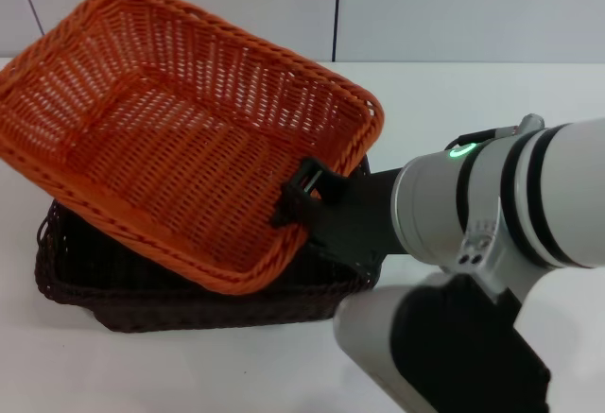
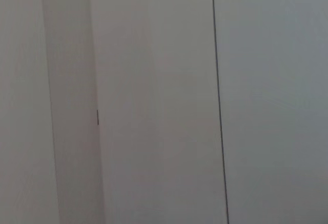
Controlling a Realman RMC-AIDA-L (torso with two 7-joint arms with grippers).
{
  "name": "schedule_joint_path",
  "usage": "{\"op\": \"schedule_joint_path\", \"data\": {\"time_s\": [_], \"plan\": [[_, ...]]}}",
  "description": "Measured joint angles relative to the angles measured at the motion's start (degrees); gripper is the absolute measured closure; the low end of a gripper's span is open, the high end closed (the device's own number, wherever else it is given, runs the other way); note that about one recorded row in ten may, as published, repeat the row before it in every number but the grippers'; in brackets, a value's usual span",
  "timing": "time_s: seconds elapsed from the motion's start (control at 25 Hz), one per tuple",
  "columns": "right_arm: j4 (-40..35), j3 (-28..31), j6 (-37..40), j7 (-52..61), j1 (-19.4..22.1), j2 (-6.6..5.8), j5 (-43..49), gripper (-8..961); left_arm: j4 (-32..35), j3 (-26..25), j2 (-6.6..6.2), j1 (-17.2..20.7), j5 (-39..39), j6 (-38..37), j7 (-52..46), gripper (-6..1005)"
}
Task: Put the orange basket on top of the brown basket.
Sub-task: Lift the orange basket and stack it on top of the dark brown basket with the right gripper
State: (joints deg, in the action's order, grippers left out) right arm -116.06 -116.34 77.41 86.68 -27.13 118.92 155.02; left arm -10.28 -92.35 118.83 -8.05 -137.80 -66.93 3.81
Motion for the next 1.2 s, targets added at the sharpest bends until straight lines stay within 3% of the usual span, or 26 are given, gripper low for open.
{"op": "schedule_joint_path", "data": {"time_s": [0.2,0.72,1.2], "plan": [[0.7,0.1,-2.3,-5.1,2.1,0.1,0.2,790,0.0,0.2,0.02,0.0,0.0,0.4,0.0,229],[3.2,1.8,-4.7,-7.8,2.3,-0.36,0.9,789,0.0,0.5,0.22,0.1,0.0,1.4,-0.6,227],[7.3,0.5,-8.1,-8.2,1.6,-2.49,-0.7,787,0.0,1.3,0.26,0.3,0.0,1.4,-3.3,227]]}}
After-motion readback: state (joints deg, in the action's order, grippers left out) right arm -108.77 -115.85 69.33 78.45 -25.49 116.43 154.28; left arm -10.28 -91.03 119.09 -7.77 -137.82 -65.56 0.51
